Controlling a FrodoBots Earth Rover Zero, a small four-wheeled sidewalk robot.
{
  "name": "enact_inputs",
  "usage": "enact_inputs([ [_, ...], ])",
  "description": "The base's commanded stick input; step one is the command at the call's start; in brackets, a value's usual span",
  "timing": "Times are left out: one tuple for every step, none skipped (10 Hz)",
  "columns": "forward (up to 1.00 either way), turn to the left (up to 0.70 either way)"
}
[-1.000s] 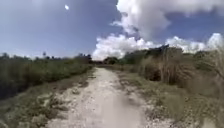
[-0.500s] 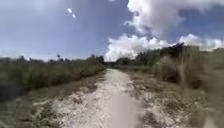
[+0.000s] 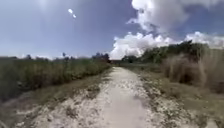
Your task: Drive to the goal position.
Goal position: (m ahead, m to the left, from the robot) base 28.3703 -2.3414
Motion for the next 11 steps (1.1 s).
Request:
enact_inputs([
  [0.85, 0.00],
  [0.85, 0.00],
  [0.85, 0.00],
  [0.85, 0.00],
  [0.85, 0.00],
  [0.85, 0.00],
  [0.85, 0.00],
  [0.85, 0.00],
  [0.85, 0.00],
  [0.85, -0.04],
  [0.85, -0.34],
])
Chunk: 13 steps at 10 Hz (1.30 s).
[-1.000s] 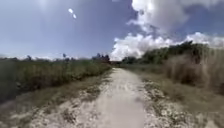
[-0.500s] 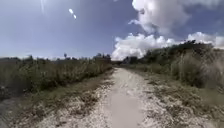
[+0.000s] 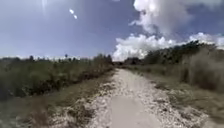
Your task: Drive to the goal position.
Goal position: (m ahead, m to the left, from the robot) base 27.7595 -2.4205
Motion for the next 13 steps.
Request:
enact_inputs([
  [0.85, -0.34],
  [0.85, -0.34],
  [0.85, -0.34],
  [0.85, -0.34],
  [0.85, -0.28],
  [0.85, 0.00],
  [0.85, 0.00],
  [0.85, 0.00],
  [0.85, 0.00],
  [0.85, 0.00],
  [0.85, 0.00],
  [0.85, 0.00],
  [0.85, 0.00],
])
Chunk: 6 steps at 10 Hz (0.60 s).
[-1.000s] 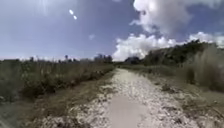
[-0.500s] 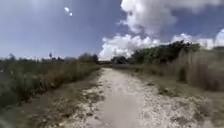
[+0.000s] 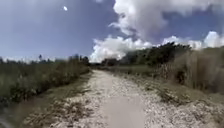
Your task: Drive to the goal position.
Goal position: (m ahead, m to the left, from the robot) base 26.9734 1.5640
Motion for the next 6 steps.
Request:
enact_inputs([
  [0.85, 0.00],
  [0.85, 0.00],
  [0.85, 0.00],
  [0.85, 0.00],
  [0.85, 0.00],
  [0.85, 0.00],
])
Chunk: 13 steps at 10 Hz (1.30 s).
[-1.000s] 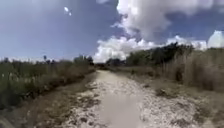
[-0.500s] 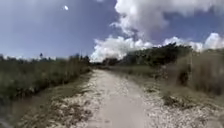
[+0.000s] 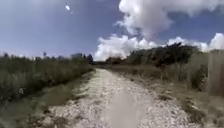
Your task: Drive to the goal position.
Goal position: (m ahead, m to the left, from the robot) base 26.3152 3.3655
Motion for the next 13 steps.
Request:
enact_inputs([
  [0.85, 0.00],
  [0.85, 0.00],
  [0.85, 0.00],
  [0.85, 0.00],
  [0.85, 0.00],
  [0.85, 0.00],
  [0.85, 0.00],
  [0.85, 0.00],
  [0.85, 0.00],
  [0.85, 0.00],
  [0.85, 0.00],
  [0.85, 0.00],
  [0.85, 0.00],
])
